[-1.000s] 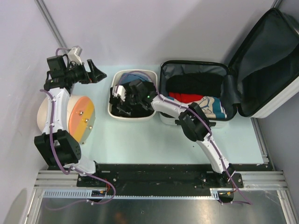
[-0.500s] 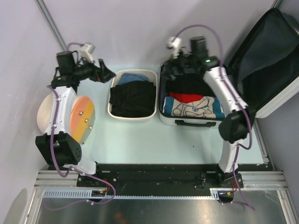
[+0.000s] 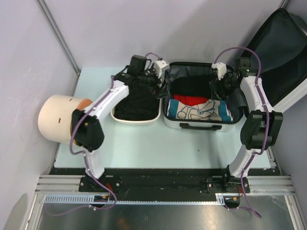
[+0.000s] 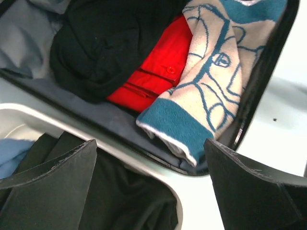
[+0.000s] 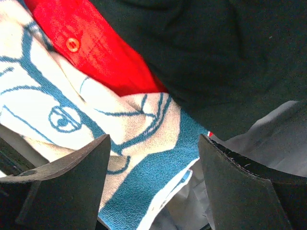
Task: Open, take out, and arrange the luggage
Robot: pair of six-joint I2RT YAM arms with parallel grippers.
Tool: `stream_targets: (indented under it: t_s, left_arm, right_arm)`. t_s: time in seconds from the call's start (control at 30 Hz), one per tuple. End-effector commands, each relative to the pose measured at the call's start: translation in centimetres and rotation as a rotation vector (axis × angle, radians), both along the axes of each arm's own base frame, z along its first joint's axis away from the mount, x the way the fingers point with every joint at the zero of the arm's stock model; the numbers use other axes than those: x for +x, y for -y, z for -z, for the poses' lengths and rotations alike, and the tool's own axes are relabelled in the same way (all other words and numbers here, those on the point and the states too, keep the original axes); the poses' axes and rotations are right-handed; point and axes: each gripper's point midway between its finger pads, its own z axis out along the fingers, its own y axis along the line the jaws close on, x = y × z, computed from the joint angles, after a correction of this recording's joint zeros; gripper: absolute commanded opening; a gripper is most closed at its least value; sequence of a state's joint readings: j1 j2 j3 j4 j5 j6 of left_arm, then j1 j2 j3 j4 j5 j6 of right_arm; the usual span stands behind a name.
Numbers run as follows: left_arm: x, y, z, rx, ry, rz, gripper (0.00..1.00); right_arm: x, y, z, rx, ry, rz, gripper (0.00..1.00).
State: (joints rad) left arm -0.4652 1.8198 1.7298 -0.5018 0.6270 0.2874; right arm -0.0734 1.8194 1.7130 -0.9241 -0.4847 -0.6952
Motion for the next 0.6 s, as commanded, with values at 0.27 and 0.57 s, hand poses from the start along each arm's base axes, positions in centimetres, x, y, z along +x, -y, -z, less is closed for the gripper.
stream_targets:
  t_s: [0.27,0.57]
  left_arm:
    - [1.5,8.2,4.8,0.077,0.049,0.122,0.95]
    - [-0.8,10.3,10.4,0.187,0.029,0.189,0.95]
  right_arm:
    - [-1.2,3.7,3.4,-0.074,-0.083,-0.008,0.85]
    - [-2.2,3.6,7.8,-0.069,-0.185,-0.037,0.86]
